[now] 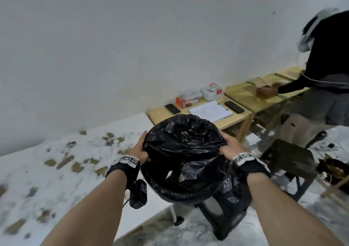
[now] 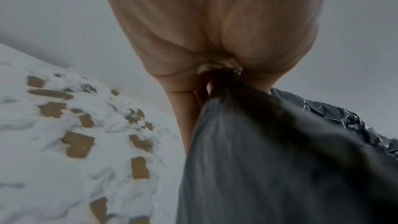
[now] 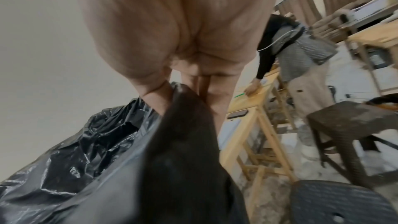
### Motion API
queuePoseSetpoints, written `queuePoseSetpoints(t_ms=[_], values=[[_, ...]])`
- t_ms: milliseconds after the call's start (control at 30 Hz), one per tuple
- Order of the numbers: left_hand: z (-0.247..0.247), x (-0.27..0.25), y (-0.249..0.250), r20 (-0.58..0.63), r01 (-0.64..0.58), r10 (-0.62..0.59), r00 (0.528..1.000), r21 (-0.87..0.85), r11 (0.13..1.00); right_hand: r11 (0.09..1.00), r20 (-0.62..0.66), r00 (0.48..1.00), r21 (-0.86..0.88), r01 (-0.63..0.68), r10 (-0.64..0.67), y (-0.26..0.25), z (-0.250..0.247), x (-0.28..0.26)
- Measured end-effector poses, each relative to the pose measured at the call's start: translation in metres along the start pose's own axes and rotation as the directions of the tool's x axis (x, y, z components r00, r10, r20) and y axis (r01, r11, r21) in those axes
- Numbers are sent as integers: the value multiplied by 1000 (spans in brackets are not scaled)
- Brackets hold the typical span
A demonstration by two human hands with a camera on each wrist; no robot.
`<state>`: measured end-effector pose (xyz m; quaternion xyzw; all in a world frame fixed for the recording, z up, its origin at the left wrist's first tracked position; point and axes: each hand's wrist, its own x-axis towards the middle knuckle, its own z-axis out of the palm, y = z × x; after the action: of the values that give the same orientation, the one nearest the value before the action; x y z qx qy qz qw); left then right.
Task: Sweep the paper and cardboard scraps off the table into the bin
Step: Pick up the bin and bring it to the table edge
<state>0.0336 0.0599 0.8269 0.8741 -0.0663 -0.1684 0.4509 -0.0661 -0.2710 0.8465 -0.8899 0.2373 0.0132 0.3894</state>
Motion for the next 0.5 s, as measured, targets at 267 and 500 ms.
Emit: queuePoseSetpoints(t_ms=[267,500], values=[[-142,-15,-52,-207,75,-77,975,-19,997,971,101,966,0,237,-236,-147,86,35],[-238,-12,-124,-327,163,-208,922,-160,974,966,236,937,94,241,-257,-247,174,62]])
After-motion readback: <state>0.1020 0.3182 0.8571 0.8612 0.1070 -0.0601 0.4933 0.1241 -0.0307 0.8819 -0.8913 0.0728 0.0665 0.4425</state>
